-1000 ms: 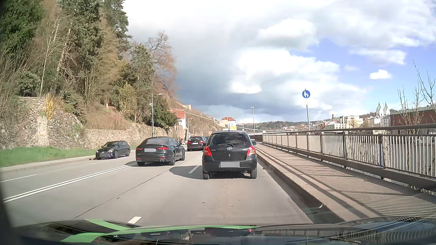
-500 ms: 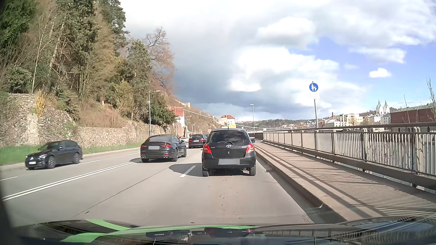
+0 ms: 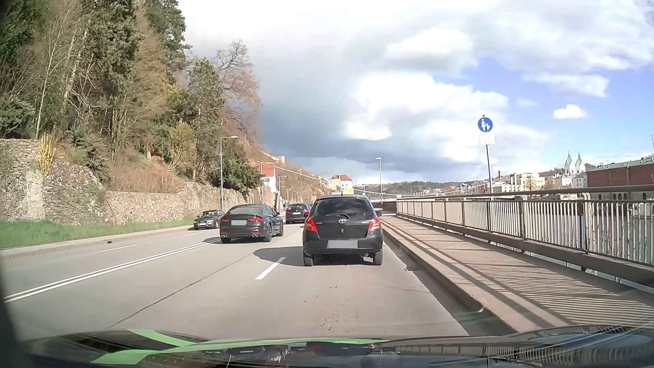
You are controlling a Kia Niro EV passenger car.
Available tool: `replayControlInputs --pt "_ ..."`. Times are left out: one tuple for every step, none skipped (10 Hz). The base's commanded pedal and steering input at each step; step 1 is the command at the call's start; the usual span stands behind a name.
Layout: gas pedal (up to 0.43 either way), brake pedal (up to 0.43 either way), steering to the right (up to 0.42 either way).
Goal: Follow the waypoints while adhering to traffic rules and regulations
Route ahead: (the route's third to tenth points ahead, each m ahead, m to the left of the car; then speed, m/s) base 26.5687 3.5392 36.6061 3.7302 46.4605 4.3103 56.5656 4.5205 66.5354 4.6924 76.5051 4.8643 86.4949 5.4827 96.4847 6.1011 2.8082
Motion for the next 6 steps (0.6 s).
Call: replayControlInputs --pt "0.000 0.000 0.000" --pt "0.000 0.000 -0.001" --pt "0.000 0.000 -0.001" --pt "0.000 0.000 -0.002" --pt "0.000 0.000 -0.002" --pt "0.000 0.000 -0.002"
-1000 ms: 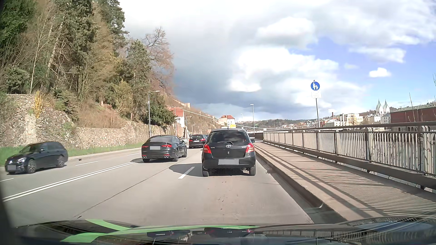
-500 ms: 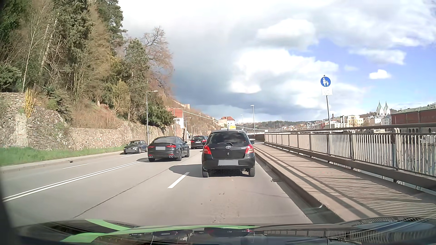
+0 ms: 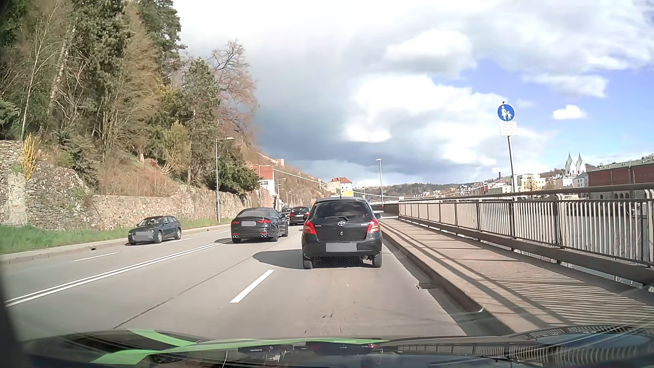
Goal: Follow the waypoints while adhering to traffic rules and regulations
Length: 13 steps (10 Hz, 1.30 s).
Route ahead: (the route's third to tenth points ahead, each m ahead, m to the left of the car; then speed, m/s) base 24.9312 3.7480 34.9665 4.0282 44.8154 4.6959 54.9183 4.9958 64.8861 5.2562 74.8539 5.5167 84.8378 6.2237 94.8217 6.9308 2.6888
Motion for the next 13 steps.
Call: replayControlInputs --pt "0.000 0.000 -0.002" --pt "0.000 0.000 -0.003" --pt "0.000 0.000 -0.005" --pt "0.000 0.000 -0.008" --pt "0.000 0.000 -0.009" --pt "0.000 0.000 -0.009" --pt "0.000 0.000 -0.009" --pt "0.000 0.000 -0.010" --pt "0.000 0.000 -0.010" --pt "0.000 0.000 -0.009" --pt "0.000 0.000 -0.010" --pt "0.000 0.000 -0.011" --pt "0.000 0.000 -0.010"
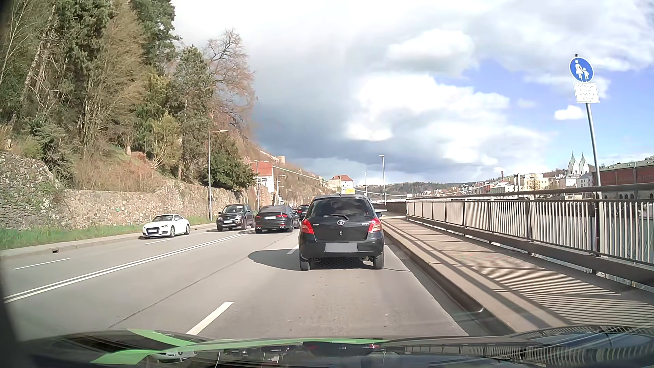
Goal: Follow the waypoints while adhering to traffic rules and regulations
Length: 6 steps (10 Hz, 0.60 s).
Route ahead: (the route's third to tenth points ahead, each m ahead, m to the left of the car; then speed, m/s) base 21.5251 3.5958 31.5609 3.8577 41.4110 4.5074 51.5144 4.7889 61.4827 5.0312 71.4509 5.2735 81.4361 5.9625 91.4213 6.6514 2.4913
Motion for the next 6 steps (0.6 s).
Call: replayControlInputs --pt "0.000 0.000 -0.011" --pt "0.000 0.000 -0.010" --pt "0.000 0.000 -0.011" --pt "0.000 0.000 -0.011" --pt "0.000 0.000 -0.010" --pt "0.000 0.000 -0.010"
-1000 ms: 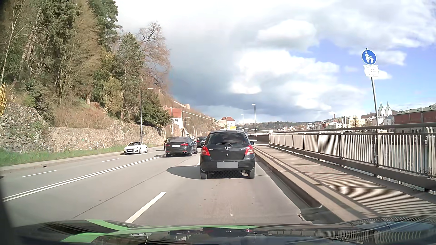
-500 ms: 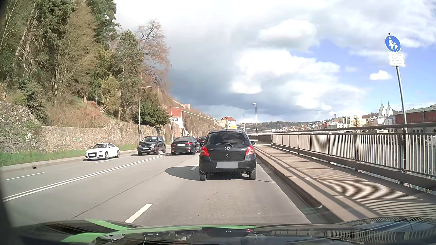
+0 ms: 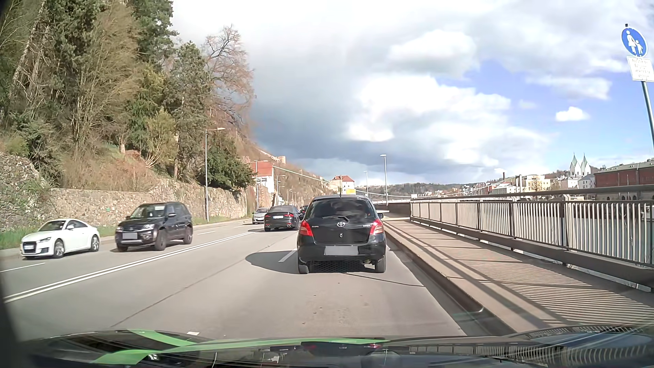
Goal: Follow the waypoints while adhering to traffic rules and regulations
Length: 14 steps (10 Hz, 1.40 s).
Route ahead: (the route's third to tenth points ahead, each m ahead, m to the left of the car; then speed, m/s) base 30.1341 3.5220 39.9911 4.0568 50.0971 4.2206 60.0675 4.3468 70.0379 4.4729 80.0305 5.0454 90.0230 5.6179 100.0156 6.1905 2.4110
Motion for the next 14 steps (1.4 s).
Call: replayControlInputs --pt "0.000 0.049 -0.011" --pt "0.000 0.079 -0.010" --pt "0.000 0.122 -0.010" --pt "0.000 0.134 -0.010" --pt "0.000 0.134 -0.011" --pt "0.000 0.146 -0.010" --pt "0.000 0.140 -0.010" --pt "0.000 0.085 -0.010" --pt "0.000 0.018 -0.010" --pt "0.000 0.018 -0.010" --pt "0.000 0.018 -0.010" --pt "0.000 0.018 -0.010" --pt "0.000 0.030 -0.010" --pt "0.000 0.043 -0.011"
